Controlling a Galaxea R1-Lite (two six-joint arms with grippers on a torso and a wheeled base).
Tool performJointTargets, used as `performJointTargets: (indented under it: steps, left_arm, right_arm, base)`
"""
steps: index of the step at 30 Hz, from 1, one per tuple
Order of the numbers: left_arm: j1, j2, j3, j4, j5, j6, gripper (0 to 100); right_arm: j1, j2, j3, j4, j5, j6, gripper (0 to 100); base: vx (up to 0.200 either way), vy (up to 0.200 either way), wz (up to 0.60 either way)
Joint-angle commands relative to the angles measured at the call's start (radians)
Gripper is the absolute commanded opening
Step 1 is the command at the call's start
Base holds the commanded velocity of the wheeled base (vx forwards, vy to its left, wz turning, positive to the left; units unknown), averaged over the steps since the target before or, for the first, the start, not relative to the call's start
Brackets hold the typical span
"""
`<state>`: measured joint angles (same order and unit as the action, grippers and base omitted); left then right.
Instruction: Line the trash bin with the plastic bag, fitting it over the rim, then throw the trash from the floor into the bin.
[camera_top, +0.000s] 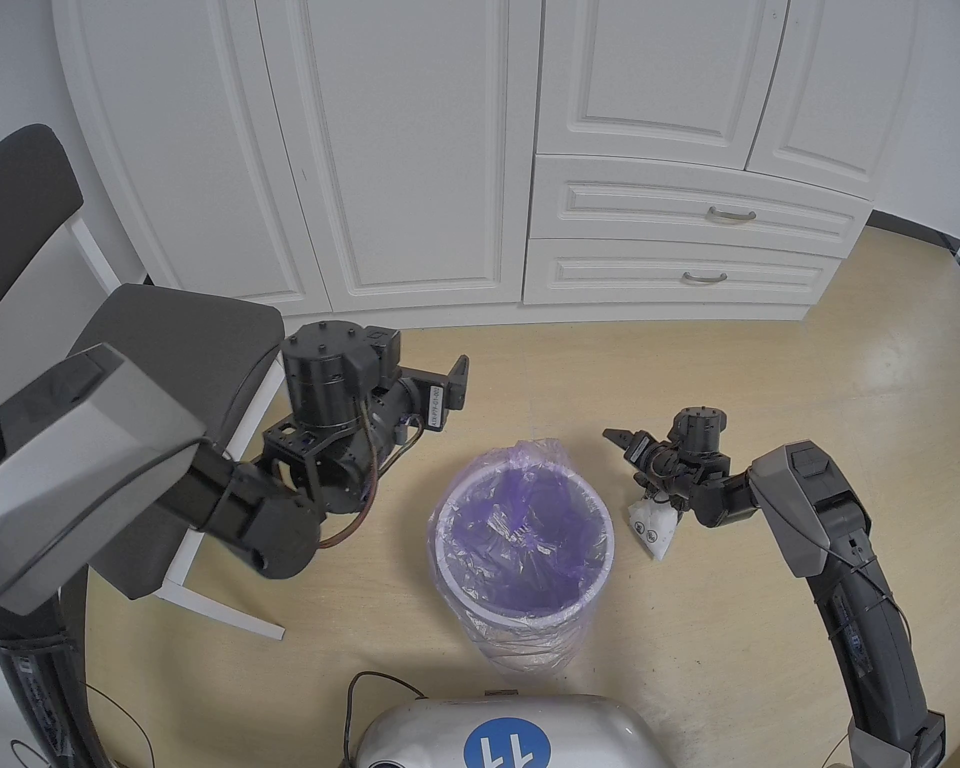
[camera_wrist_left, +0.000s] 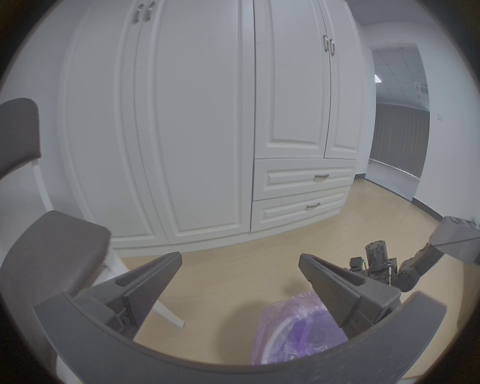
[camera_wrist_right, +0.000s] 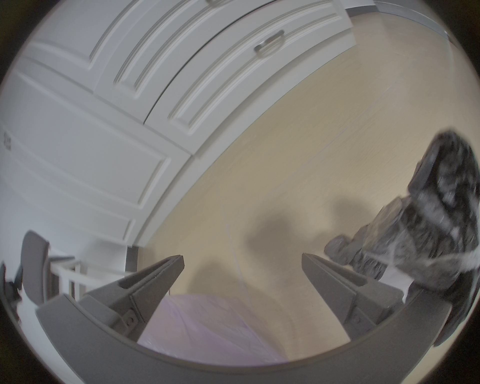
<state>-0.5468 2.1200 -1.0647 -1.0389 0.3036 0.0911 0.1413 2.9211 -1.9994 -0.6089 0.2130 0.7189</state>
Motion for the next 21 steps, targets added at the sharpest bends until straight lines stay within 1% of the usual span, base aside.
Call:
performJointTargets:
  steps: [1, 2, 3, 5, 6, 9, 12, 14, 15, 16, 17, 18, 19, 20, 21]
  left_arm:
    - [-0.081, -0.272, 0.284, -0.167, 0.002, -0.027, 100]
    - [-0.088, -0.288, 0.301, -0.178, 0.002, -0.028, 100]
    - [-0.102, -0.325, 0.344, -0.210, 0.002, -0.031, 100]
    - [-0.107, -0.364, 0.405, -0.257, 0.003, -0.033, 100]
    - [-0.107, -0.387, 0.451, -0.297, 0.002, -0.037, 100]
    - [-0.096, -0.433, 0.532, -0.391, 0.003, -0.048, 100]
    - [-0.068, -0.486, 0.588, -0.435, 0.005, -0.048, 100]
    - [-0.061, -0.522, 0.640, -0.441, 0.005, -0.048, 100]
    - [-0.061, -0.540, 0.674, -0.441, 0.005, -0.050, 100]
    - [-0.061, -0.545, 0.681, -0.443, 0.005, -0.050, 100]
    - [-0.058, -0.566, 0.718, -0.446, 0.011, -0.056, 100]
    - [-0.056, -0.577, 0.729, -0.452, 0.014, -0.062, 100]
    - [-0.051, -0.601, 0.736, -0.471, 0.017, -0.080, 100]
    - [-0.050, -0.609, 0.735, -0.477, 0.017, -0.080, 100]
    - [-0.050, -0.609, 0.735, -0.477, 0.017, -0.080, 100]
  right_arm:
    - [-0.083, -0.112, -0.001, 0.021, -0.035, 0.186, 100]
    - [-0.091, -0.123, -0.001, 0.023, -0.030, 0.217, 100]
    - [-0.106, -0.157, 0.017, 0.024, -0.023, 0.286, 100]
    - [-0.121, -0.200, 0.056, 0.024, 0.008, 0.340, 100]
    - [-0.126, -0.227, 0.100, 0.020, 0.036, 0.355, 100]
    - [-0.134, -0.319, 0.232, 0.001, 0.086, 0.359, 100]
    - [-0.118, -0.415, 0.378, -0.035, 0.101, 0.349, 100]
    - [-0.103, -0.445, 0.490, -0.104, 0.097, 0.344, 100]
    - [-0.092, -0.456, 0.564, -0.166, 0.094, 0.346, 100]
    - [-0.091, -0.457, 0.583, -0.189, 0.092, 0.346, 100]
    - [-0.089, -0.467, 0.682, -0.290, 0.088, 0.347, 100]
    - [-0.089, -0.474, 0.723, -0.334, 0.086, 0.349, 100]
    - [-0.089, -0.516, 0.817, -0.434, 0.082, 0.355, 100]
    - [-0.089, -0.534, 0.847, -0.469, 0.080, 0.356, 100]
    - [-0.089, -0.534, 0.847, -0.469, 0.080, 0.356, 100]
  base:
    - [0.000, 0.000, 0.00]
    - [0.000, 0.000, 0.00]
    - [0.000, 0.000, 0.00]
    - [0.000, 0.000, 0.00]
    - [0.000, 0.000, 0.00]
    - [0.000, 0.000, 0.00]
    - [0.000, 0.000, 0.00]
    - [0.000, 0.000, 0.00]
    - [0.000, 0.000, 0.00]
    - [0.000, 0.000, 0.00]
    - [0.000, 0.000, 0.00]
    - [0.000, 0.000, 0.00]
    - [0.000, 0.000, 0.00]
    - [0.000, 0.000, 0.00]
    - [0.000, 0.000, 0.00]
